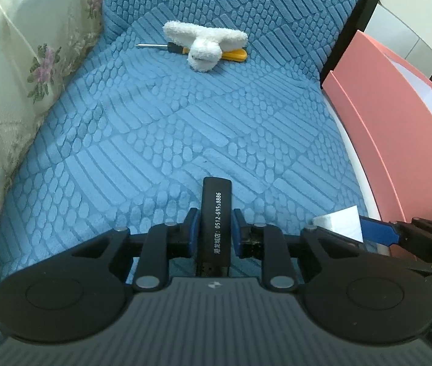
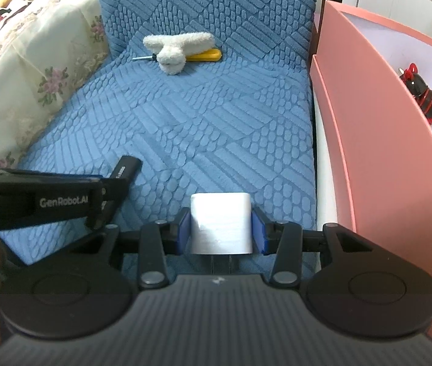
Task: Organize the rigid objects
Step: 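Carry the USB stick with the left tool while the right tool carries the charger over the pink box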
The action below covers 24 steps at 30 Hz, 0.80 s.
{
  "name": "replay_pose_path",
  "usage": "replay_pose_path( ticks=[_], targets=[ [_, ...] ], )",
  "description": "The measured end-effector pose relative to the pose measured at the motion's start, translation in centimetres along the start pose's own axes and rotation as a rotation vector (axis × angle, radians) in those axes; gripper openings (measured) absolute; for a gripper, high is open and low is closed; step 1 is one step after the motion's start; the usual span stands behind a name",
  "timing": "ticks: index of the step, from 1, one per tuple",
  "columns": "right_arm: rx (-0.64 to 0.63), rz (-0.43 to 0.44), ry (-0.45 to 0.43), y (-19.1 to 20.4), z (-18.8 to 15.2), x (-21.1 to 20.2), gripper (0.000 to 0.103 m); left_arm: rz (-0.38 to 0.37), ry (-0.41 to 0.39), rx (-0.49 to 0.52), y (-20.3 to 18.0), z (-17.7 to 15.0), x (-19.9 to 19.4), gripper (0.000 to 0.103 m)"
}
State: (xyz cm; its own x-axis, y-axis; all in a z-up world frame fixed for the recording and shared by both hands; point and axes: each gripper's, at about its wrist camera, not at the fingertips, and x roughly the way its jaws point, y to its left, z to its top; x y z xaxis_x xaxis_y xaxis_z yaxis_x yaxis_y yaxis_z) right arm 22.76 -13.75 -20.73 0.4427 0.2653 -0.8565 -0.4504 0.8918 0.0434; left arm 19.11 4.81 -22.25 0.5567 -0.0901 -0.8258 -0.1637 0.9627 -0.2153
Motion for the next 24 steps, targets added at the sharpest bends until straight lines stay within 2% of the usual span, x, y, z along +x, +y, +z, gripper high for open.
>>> replay_pose_path(
  ticks=[10, 20, 24],
  targets=[
    [0.026, -0.001, -0.029, -0.6, 0.8, -1.4, 0.045, -0.083, -0.016, -0.078, 0.7, 0.1, -1.5, 0.026],
    [0.022, 0.038, -0.025, -0.3, 2.0, -4.3, 0.045, -0.110, -0.062, -0.200, 1.8, 0.4, -4.9, 0.026],
    [0.026, 0.052, -0.022, -0.4, 2.4, -5.8, 0.045, -0.128, -0.071, -0.202, 0.8, 1.0, -6.4, 0.026]
  ],
)
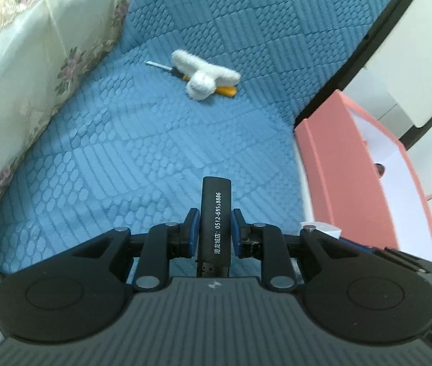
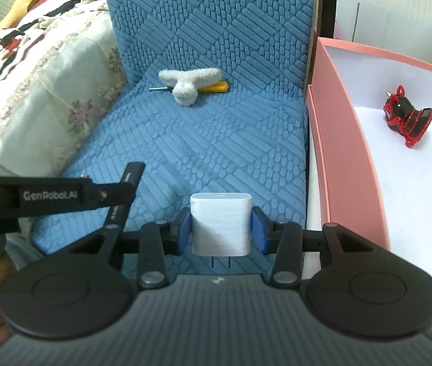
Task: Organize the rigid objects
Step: 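Carry the USB stick with the left tool while the right tool carries the charger over the pink box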
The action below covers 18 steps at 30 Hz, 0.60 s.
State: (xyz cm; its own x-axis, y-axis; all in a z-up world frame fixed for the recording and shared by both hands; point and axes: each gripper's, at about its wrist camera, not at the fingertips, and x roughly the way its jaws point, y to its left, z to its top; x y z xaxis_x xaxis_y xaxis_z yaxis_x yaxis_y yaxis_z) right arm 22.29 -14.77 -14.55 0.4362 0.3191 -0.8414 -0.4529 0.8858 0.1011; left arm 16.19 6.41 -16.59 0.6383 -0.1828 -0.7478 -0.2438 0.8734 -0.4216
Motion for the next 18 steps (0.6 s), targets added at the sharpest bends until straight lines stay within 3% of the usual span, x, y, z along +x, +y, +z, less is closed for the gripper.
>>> replay_pose_path(
  ticks=[18],
  targets=[
    [0.067, 0.000, -0.097, -4.8, 4.4, -8.3, 0.045, -0.058, -0.053, 0.071, -8.9, 4.4, -5.9, 0.026]
  ],
)
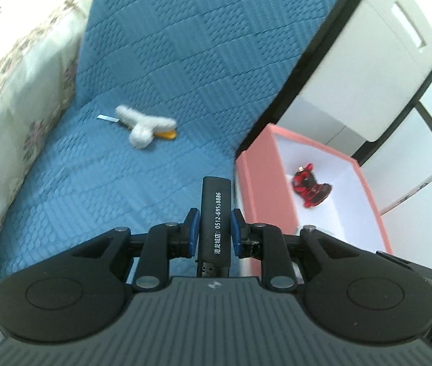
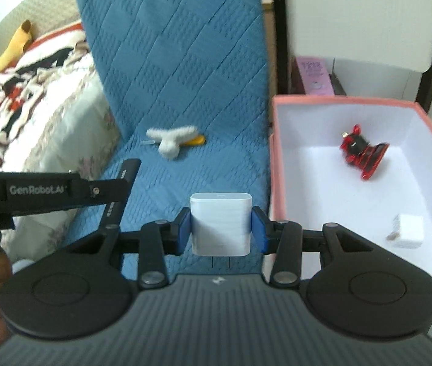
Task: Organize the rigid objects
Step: 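Carry the USB stick with the left tool while the right tool carries the charger over the pink box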
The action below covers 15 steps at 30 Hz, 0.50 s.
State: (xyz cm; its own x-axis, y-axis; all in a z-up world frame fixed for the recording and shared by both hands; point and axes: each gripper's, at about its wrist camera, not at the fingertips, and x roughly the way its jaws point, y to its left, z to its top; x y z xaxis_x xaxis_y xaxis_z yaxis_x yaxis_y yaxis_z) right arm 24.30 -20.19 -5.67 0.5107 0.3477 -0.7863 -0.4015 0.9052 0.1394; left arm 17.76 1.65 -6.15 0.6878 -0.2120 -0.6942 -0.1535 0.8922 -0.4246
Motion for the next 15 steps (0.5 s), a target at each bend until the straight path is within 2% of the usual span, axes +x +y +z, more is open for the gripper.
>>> replay_pose_path(
  ticks=[15],
  targets=[
    [0.021, -0.026, -0.099, -6.7, 3.8, -5.2, 0.045, -0.043, -0.049, 0.079, -10.5, 2.1, -0.3, 0.026]
  ],
)
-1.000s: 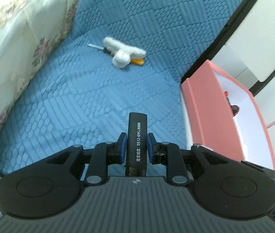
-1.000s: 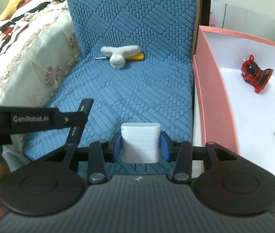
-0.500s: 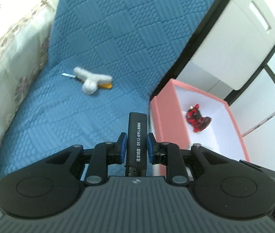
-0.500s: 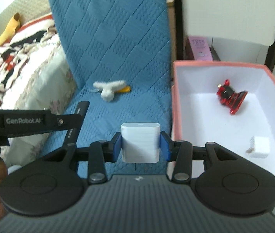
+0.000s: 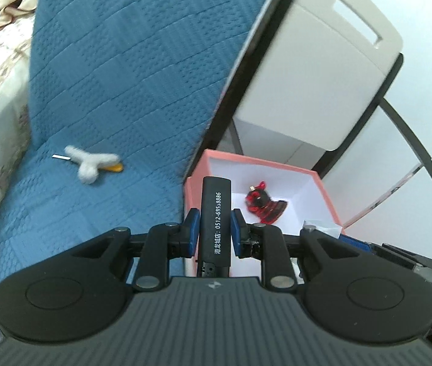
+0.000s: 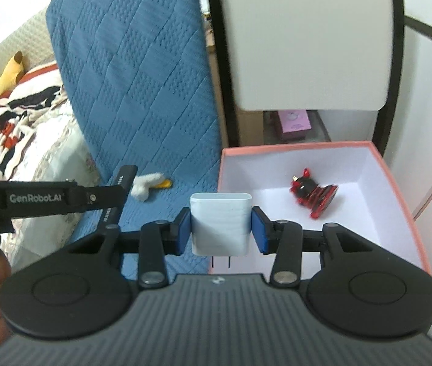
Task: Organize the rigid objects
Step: 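Carry the USB stick with the left tool while the right tool carries the charger over the pink box, then open the left tool to drop the USB stick while the right tool releases the charger into the box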
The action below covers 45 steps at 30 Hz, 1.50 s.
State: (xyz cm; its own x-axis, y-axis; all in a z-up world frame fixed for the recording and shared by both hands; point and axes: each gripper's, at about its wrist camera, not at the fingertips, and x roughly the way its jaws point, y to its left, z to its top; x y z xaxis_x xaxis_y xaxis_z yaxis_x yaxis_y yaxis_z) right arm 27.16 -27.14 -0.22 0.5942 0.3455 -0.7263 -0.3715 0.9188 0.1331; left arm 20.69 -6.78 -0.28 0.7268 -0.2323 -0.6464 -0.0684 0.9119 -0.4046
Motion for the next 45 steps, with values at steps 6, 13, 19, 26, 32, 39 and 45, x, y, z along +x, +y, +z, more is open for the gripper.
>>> replay_pose_path(
  ticks=[6, 13, 19, 26, 32, 39, 45],
  targets=[
    [0.006, -0.004, -0.022, -2.7, 0.9, -1.1, 0.045, -0.024, -0.005, 0.025, -4.0, 0.4, 0.7, 0.026],
    [0.033, -0.024, -0.004, -6.2, 0.5, -0.9, 0.045, -0.035, 0.030, 0.042, -7.4, -0.7, 3.7, 0.026],
    [0.042, -0.028, 0.047, -8.7, -0.7, 0.3, 0.045, -0.030, 0.086, 0.027, -8.6, -2.4, 7.4, 0.026],
    [0.071, -0.040, 0.131, -11.2, -3.2, 3.2, 0.045, -0.020, 0.180, 0.017, -8.8, -4.6, 11.6, 0.014],
    [0.087, -0.041, 0.202, -12.7, -5.2, 5.9, 0.045, 0.005, 0.243, 0.015, -8.3, -6.0, 14.2, 0.014],
    [0.100, -0.068, 0.255, -14.1, -6.8, 7.9, 0.045, 0.014, 0.275, 0.002, -7.9, -6.5, 15.5, 0.014],
    [0.103, -0.065, 0.292, -14.4, -7.7, 8.9, 0.045, 0.011, 0.285, -0.004, -7.5, -6.6, 15.7, 0.014]
  ],
)
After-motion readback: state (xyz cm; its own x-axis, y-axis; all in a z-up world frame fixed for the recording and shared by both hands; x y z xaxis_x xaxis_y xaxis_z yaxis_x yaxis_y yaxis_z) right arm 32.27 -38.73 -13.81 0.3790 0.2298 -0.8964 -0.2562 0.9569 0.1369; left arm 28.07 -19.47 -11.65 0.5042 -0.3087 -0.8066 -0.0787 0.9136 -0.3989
